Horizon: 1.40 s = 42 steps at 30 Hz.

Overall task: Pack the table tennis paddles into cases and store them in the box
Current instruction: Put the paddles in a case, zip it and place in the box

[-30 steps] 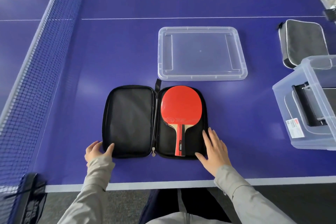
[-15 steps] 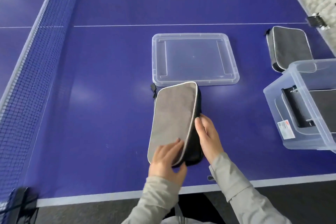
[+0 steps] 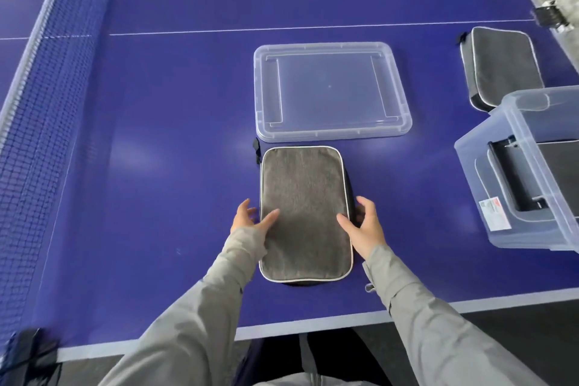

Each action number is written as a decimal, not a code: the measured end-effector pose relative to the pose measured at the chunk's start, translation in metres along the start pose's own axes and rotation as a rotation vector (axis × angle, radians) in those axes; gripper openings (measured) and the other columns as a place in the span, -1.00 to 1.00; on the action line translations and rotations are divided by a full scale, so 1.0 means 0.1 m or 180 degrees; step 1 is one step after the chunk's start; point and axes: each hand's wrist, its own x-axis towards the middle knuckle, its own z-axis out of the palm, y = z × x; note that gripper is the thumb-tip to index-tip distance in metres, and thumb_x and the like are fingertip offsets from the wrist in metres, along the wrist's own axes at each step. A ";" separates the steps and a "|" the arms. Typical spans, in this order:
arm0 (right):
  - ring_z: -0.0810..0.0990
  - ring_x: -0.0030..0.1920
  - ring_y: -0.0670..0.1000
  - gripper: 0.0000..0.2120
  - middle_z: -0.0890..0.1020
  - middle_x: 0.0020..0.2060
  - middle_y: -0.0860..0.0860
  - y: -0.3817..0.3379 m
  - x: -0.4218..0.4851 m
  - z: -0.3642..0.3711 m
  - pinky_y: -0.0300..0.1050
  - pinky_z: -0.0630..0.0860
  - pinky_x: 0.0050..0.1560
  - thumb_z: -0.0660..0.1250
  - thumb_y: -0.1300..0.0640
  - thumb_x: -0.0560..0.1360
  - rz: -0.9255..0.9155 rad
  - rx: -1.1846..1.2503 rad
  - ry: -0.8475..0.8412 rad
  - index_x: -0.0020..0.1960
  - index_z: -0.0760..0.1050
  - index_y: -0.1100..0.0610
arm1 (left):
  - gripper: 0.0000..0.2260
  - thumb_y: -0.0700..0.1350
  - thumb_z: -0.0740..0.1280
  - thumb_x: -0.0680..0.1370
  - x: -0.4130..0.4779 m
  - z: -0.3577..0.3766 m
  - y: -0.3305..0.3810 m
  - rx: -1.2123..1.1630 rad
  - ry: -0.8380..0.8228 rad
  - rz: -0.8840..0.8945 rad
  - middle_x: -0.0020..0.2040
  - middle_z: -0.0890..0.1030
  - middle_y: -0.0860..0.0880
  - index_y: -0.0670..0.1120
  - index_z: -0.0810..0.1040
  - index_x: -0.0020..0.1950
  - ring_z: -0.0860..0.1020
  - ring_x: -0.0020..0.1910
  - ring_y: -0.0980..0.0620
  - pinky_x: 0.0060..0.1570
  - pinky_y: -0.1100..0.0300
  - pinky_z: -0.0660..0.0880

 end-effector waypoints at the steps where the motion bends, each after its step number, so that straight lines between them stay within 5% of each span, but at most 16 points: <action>1: 0.50 0.19 0.05 -0.44 0.48 0.21 0.05 0.01 0.00 0.00 -0.05 0.43 0.25 0.39 0.17 0.48 -0.0008 0.0051 -0.0057 0.41 0.26 0.06 | -0.30 0.06 0.44 0.44 0.05 0.03 0.02 -0.0017 -0.0060 -0.0030 0.32 0.45 0.00 -0.02 0.19 0.48 0.47 0.14 0.00 0.09 0.08 0.43; 7: 0.47 0.20 -0.01 -0.48 0.47 0.29 0.05 0.07 0.08 -0.03 -0.08 0.41 0.27 0.34 0.18 0.52 -0.0032 -0.0036 -0.0276 0.43 0.27 0.06 | -0.41 0.05 0.51 0.37 0.22 0.05 0.14 0.0070 -0.0096 -0.0288 0.19 0.54 -0.02 -0.06 0.41 0.33 0.53 0.03 -0.05 0.03 0.08 0.45; 14: 0.49 0.22 0.00 -0.55 0.52 0.24 0.00 0.08 0.17 -0.13 -0.09 0.42 0.26 0.27 0.20 0.56 0.0105 0.0041 -0.0430 0.42 0.31 0.04 | -0.45 0.03 0.53 0.34 0.20 0.15 0.15 0.0116 -0.0392 -0.0283 0.13 0.57 -0.05 -0.07 0.42 0.24 0.57 0.06 -0.10 0.11 0.01 0.51; 18: 0.51 0.17 -0.01 -0.58 0.54 0.19 -0.01 0.08 0.19 -0.15 -0.15 0.42 0.18 0.24 0.24 0.57 0.0100 0.0115 -0.0468 0.40 0.34 0.04 | -0.54 -0.02 0.53 0.36 0.17 0.20 0.14 -0.0150 -0.0490 -0.0227 0.08 0.58 -0.07 -0.05 0.42 0.15 0.57 -0.07 -0.03 -0.13 0.12 0.49; 20: 0.49 0.16 -0.03 -0.57 0.52 0.18 -0.04 0.09 0.20 -0.15 -0.16 0.41 0.18 0.24 0.22 0.57 0.0122 0.0099 -0.0455 0.41 0.32 0.03 | -0.54 -0.04 0.53 0.36 0.16 0.21 0.12 -0.0272 -0.0507 -0.0210 0.09 0.58 -0.08 -0.02 0.39 0.15 0.57 -0.07 -0.03 -0.19 0.13 0.49; 24: 0.51 0.06 -0.13 -0.58 0.51 0.17 -0.04 0.07 0.19 -0.17 -0.21 0.40 0.11 0.25 0.19 0.57 0.0181 0.0263 -0.0494 0.42 0.33 0.02 | -0.44 -0.08 0.54 0.34 0.10 0.23 0.09 -0.0589 -0.0472 -0.0190 0.14 0.55 -0.07 0.10 0.34 0.23 0.58 0.04 -0.14 0.06 -0.12 0.54; 28: 0.49 0.24 -0.01 -0.56 0.48 0.28 0.00 0.01 0.14 -0.27 -0.07 0.41 0.29 0.26 0.09 0.57 0.0173 0.0279 -0.0594 0.43 0.31 0.00 | -0.40 -0.10 0.54 0.34 0.03 0.24 0.13 -0.0857 -0.0335 -0.0108 0.13 0.57 -0.08 0.11 0.33 0.27 0.59 -0.05 -0.09 -0.03 -0.02 0.56; 32: 0.42 0.23 -0.09 -0.52 0.42 0.24 -0.10 -0.07 -0.08 -0.35 -0.15 0.32 0.25 0.31 0.01 0.53 -0.0623 -0.0225 0.0185 0.42 0.30 -0.03 | -0.31 0.02 0.56 0.23 -0.10 0.18 0.15 -0.1279 0.0002 -0.0302 0.11 0.59 -0.13 0.17 0.32 0.27 0.60 -0.02 -0.20 -0.03 -0.20 0.56; 36: 0.45 -0.07 -0.05 -0.72 0.43 -0.07 -0.12 -0.09 -0.56 -0.29 -0.11 0.34 0.05 0.32 -0.03 0.47 -0.2141 -0.0819 0.1420 0.12 0.42 0.06 | -0.46 0.09 0.53 0.28 -0.19 0.09 0.29 -0.1837 0.0504 -0.0549 -0.07 0.56 0.04 0.25 0.32 0.13 0.55 -0.19 -0.12 -0.47 -0.12 0.52; 42: 0.36 -0.26 -0.04 -0.69 0.42 -0.32 -0.06 -0.04 -1.00 0.25 -0.14 0.30 -0.20 0.31 -0.15 0.46 -0.2929 -0.1376 0.1074 -0.12 0.46 0.11 | -0.28 0.08 0.56 0.23 -0.27 0.05 0.43 -0.2446 0.1027 -0.0214 -0.07 0.57 0.03 0.14 0.29 0.29 0.58 -0.17 0.05 -0.33 0.22 0.43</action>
